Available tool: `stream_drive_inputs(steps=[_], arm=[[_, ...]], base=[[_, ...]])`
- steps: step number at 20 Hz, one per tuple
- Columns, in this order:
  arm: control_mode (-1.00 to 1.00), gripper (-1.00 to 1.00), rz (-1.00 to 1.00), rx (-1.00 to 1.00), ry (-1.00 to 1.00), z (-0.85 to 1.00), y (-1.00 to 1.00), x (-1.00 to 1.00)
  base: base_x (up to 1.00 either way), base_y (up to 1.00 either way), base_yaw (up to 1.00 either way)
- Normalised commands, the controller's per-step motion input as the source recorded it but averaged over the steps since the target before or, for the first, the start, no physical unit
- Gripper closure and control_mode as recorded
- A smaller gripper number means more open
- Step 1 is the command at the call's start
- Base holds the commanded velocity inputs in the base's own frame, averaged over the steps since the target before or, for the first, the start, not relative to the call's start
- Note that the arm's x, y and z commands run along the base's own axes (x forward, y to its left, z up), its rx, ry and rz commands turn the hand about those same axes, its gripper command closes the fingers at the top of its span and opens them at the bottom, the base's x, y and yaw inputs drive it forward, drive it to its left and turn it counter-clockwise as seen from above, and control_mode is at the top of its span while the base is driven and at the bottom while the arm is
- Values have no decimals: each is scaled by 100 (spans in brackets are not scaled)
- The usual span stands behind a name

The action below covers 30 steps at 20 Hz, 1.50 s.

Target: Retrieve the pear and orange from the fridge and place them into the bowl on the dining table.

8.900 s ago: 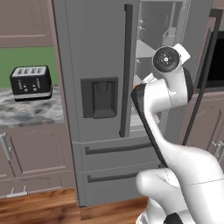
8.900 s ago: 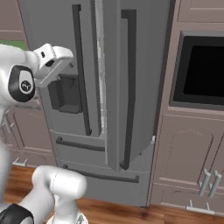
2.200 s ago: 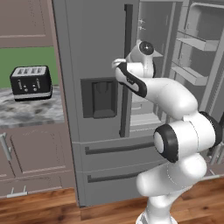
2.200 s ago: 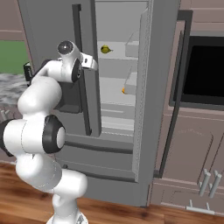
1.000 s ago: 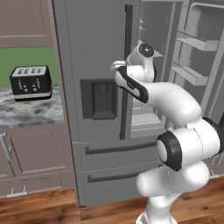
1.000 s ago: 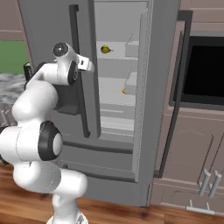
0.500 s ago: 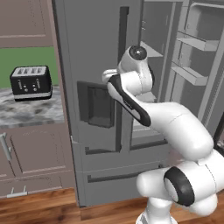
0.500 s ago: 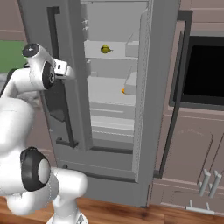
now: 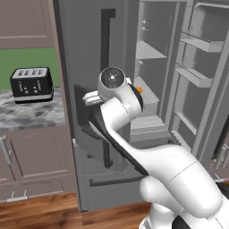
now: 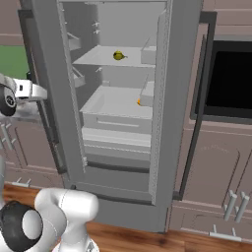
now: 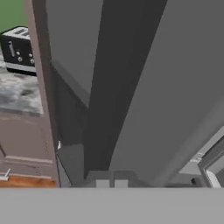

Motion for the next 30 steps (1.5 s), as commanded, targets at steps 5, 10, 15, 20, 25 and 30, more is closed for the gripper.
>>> stream_drive_inputs(steps=[5, 10, 15, 20, 25, 30], arm=[[-100, -100, 0, -9, 0, 24, 52, -90], [-100, -100, 0, -1, 1, 49, 9, -69], [-100, -100, -8, 27, 0, 16, -65, -37], [-100, -100, -25, 44, 2, 0, -98, 0], [-100, -100, -22, 39, 4, -9, -76, 0], [-100, -100, -10, 39, 12, -8, -41, 3]], base=[[0, 0, 0], [0, 0, 0], [0, 0, 0], [0, 0, 0], [0, 0, 0], [0, 0, 0]])
